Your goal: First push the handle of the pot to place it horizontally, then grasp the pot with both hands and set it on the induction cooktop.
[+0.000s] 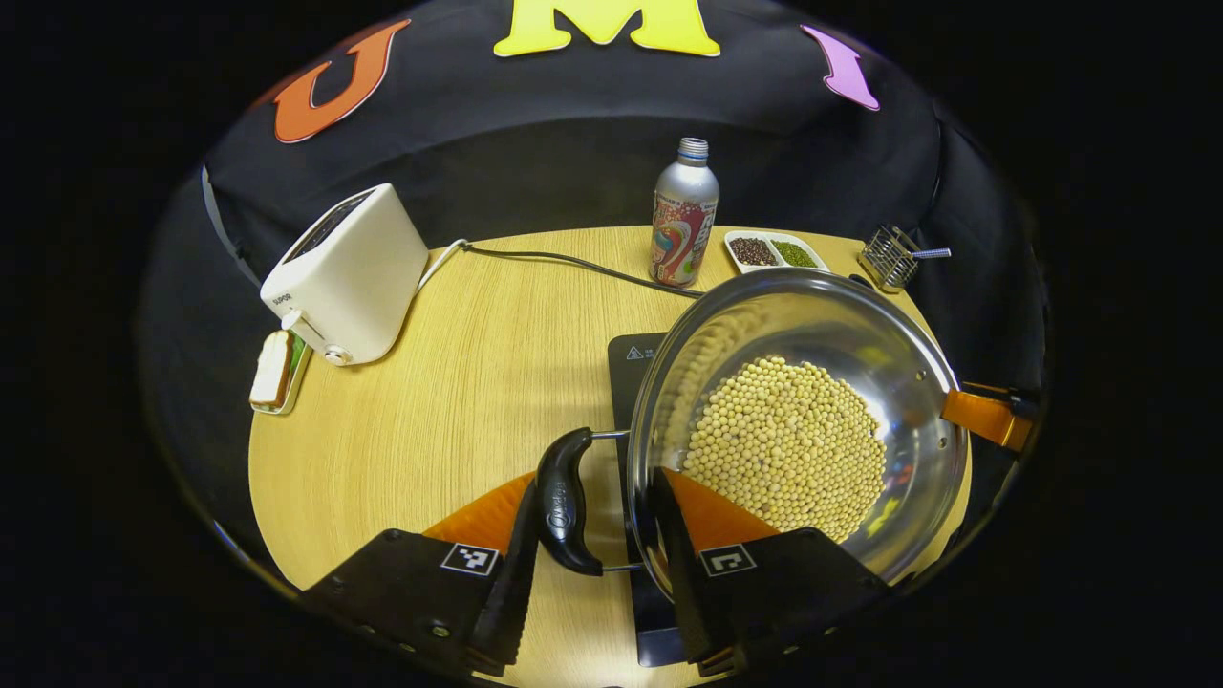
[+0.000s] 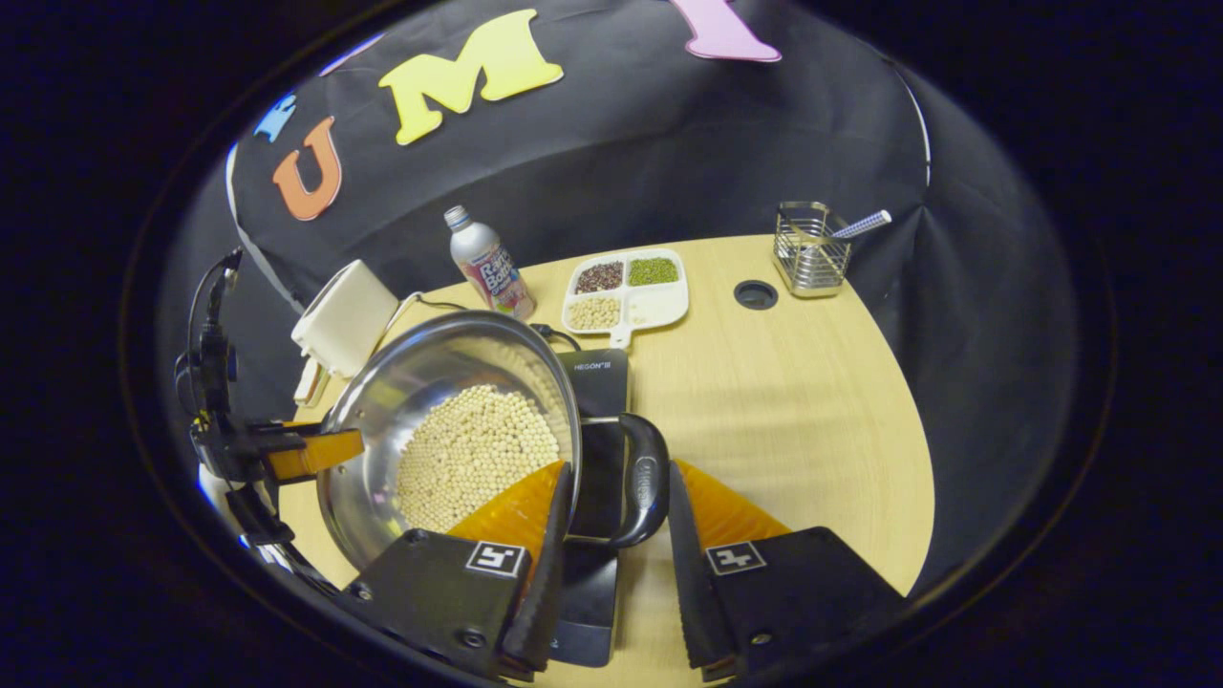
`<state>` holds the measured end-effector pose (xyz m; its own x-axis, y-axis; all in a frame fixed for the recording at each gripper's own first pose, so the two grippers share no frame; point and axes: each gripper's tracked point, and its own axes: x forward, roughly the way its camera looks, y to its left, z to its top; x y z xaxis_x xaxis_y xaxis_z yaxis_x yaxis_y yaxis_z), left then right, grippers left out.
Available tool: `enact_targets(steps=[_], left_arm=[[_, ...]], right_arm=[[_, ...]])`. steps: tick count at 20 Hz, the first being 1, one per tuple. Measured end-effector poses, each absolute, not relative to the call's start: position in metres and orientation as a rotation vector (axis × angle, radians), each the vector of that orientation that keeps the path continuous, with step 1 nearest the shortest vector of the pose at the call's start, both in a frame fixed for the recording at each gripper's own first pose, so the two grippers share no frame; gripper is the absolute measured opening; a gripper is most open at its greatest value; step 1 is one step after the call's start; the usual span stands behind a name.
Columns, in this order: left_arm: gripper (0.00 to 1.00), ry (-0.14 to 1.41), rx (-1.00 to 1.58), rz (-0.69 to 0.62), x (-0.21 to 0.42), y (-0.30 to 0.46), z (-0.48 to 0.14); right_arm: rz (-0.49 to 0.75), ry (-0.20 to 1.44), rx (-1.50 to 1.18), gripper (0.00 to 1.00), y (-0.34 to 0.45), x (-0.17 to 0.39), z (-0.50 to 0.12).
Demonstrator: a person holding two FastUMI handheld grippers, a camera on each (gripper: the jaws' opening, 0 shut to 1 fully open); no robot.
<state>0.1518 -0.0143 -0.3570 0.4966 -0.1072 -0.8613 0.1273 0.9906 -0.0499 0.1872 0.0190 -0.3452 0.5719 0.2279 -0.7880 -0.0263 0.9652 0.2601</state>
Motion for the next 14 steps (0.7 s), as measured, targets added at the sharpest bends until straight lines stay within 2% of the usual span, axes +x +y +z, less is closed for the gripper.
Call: enact_targets(steps=[2, 3, 4, 5, 6, 7, 9, 10, 11, 14], left_arm=[[0.61, 1.037, 0.023, -0.142, 0.153, -0.014, -0.357], [0.52, 1.033, 0.021, -0.142, 0.153, -0.014, -0.356], [0.62, 1.028, 0.021, -0.143, 0.154, -0.014, -0.357], [0.64, 1.022, 0.023, -0.146, 0.155, -0.014, -0.357], [0.76, 1.008, 0.028, -0.150, 0.155, -0.014, -0.357], [0.78, 0.980, 0.039, -0.163, 0.157, -0.014, -0.352], [0.77, 0.921, 0.081, -0.152, 0.158, -0.006, -0.341], [0.85, 0.886, 0.094, -0.143, 0.159, -0.003, -0.334], [1.00, 0.850, 0.097, -0.132, 0.159, -0.001, -0.326], [0.97, 0.796, 0.065, -0.130, 0.154, -0.001, -0.310]], right_arm=[[0.150, 0.951, 0.229, 0.53, 0.019, 0.188, -0.346], [0.150, 0.951, 0.226, 0.53, 0.018, 0.188, -0.346], [0.147, 0.949, 0.224, 0.53, 0.017, 0.188, -0.345], [0.146, 0.946, 0.221, 0.55, 0.016, 0.190, -0.344], [0.162, 0.935, 0.229, 0.60, 0.018, 0.190, -0.343], [0.163, 0.914, 0.238, 0.65, 0.017, 0.191, -0.337], [0.129, 0.862, 0.220, 0.67, 0.010, 0.196, -0.330], [0.120, 0.823, 0.192, 0.73, 0.007, 0.196, -0.320], [0.114, 0.790, 0.150, 0.80, 0.005, 0.196, -0.310], [0.133, 0.715, 0.063, 0.82, 0.019, 0.186, -0.286]])
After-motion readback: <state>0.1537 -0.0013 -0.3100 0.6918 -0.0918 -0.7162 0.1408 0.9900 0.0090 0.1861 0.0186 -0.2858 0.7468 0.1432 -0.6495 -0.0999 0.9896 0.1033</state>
